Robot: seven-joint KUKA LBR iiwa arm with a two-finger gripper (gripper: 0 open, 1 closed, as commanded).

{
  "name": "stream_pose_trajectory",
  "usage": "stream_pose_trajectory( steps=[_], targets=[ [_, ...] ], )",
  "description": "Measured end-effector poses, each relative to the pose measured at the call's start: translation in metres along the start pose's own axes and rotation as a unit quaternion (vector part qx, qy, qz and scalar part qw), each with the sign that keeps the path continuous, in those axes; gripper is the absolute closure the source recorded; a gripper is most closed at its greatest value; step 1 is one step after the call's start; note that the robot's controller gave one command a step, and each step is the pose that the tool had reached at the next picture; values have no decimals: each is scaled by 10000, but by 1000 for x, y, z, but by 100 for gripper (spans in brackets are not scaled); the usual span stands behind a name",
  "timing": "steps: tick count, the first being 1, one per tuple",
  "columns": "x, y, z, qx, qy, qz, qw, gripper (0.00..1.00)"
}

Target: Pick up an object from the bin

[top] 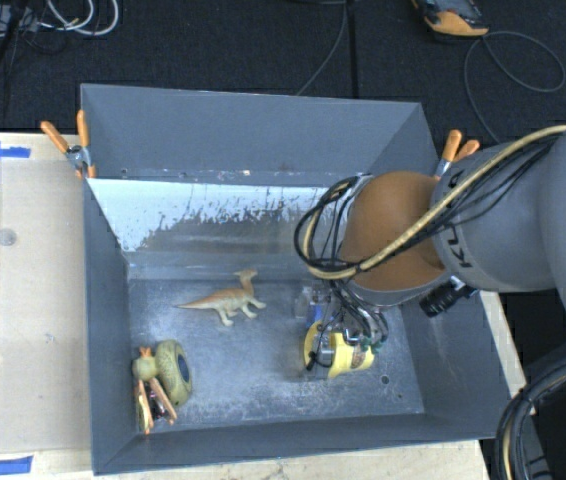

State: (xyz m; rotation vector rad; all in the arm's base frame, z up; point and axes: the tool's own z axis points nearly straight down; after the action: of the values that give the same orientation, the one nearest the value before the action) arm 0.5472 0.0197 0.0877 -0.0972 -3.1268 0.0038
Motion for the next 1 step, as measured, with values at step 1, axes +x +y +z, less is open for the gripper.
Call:
stream_pose_trajectory(
  steps=[1],
  targets=[
    [-12, 4, -1, -15, -37, 112, 9999, 0]
  ],
)
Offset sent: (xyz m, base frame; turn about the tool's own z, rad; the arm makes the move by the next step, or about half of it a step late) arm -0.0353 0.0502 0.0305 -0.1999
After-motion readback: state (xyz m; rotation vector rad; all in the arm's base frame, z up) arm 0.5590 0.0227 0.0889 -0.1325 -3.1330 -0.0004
